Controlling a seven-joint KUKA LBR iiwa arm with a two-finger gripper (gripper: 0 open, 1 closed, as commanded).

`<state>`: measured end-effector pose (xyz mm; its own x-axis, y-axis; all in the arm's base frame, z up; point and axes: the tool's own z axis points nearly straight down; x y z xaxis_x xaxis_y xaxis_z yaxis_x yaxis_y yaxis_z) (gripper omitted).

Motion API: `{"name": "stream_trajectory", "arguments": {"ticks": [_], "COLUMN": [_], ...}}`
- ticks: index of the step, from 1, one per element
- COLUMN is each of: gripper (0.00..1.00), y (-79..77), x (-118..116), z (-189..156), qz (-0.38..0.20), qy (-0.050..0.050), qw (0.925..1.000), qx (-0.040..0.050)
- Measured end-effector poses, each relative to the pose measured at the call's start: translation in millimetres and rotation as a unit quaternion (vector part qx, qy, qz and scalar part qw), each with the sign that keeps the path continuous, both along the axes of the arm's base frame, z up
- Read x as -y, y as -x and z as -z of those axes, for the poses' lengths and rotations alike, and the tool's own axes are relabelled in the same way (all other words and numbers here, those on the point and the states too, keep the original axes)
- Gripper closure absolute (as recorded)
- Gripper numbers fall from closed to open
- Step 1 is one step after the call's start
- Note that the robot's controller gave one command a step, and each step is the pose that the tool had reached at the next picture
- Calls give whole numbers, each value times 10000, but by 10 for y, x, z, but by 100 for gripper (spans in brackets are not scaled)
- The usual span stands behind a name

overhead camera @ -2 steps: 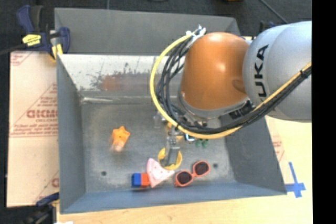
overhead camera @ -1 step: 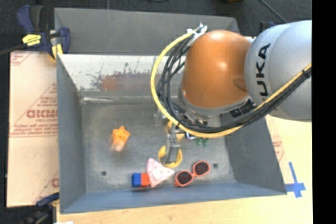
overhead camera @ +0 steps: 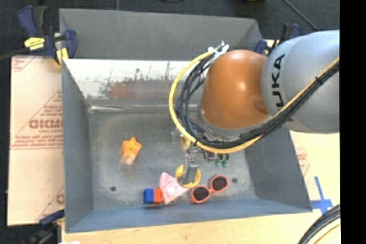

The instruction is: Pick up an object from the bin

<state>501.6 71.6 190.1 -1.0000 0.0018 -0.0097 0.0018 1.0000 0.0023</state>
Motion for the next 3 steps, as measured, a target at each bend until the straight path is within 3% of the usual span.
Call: {"name": "stream_trajectory", "arguments": {"ticks": [1, 2, 3], "gripper": [0, 0, 0], "y": [69, 180, 202], "x": [278, -128, -254], "z": [320, 644, 1069], "qz": [-809, -1518, -1870], "qy": [17, 27, -2], "qw": [9967, 9884, 9824], "qx": [-53, -30, -3]}}
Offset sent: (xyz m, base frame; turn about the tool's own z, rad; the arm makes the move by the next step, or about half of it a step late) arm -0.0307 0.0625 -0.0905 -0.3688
